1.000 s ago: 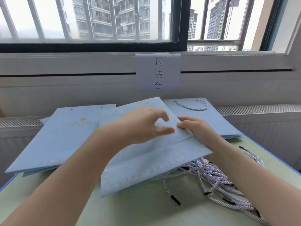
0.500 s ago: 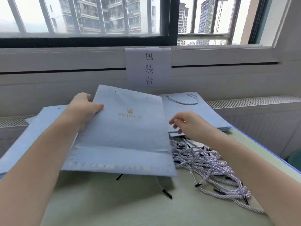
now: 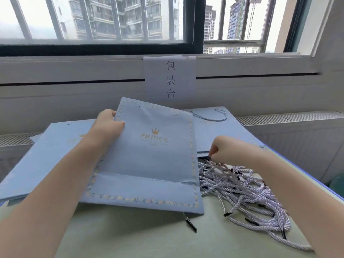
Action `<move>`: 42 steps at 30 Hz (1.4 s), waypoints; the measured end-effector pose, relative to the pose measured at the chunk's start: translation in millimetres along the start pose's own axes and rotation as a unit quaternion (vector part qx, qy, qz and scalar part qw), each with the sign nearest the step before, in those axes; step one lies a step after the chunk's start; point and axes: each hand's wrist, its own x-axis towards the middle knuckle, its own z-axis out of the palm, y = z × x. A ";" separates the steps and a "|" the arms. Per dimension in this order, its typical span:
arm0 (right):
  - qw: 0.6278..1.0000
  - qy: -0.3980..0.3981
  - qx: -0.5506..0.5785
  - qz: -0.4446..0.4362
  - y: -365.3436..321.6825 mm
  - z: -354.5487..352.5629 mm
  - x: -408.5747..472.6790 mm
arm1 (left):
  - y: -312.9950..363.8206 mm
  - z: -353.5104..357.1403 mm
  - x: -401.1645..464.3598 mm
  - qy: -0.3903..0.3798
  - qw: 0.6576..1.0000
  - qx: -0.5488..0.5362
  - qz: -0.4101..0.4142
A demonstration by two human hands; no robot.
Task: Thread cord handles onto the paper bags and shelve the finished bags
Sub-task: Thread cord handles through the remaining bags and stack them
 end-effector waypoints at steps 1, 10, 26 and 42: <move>0.999 0.029 0.039 -0.009 0.3 -4.4 1.0 | 0.3 0.1 -0.1 0.003 1.000 -0.001 0.004; 0.773 0.449 0.425 -0.144 -9.2 -25.5 -7.4 | 6.4 3.6 -8.0 0.021 0.997 -0.076 -0.009; 0.799 0.281 0.517 -0.123 -24.0 -7.9 -9.0 | 8.2 54.3 -28.8 -0.132 0.982 -0.099 -0.092; 0.874 0.231 0.318 -0.284 -45.0 21.5 -14.2 | 33.2 41.9 -52.2 -0.181 0.823 0.517 0.152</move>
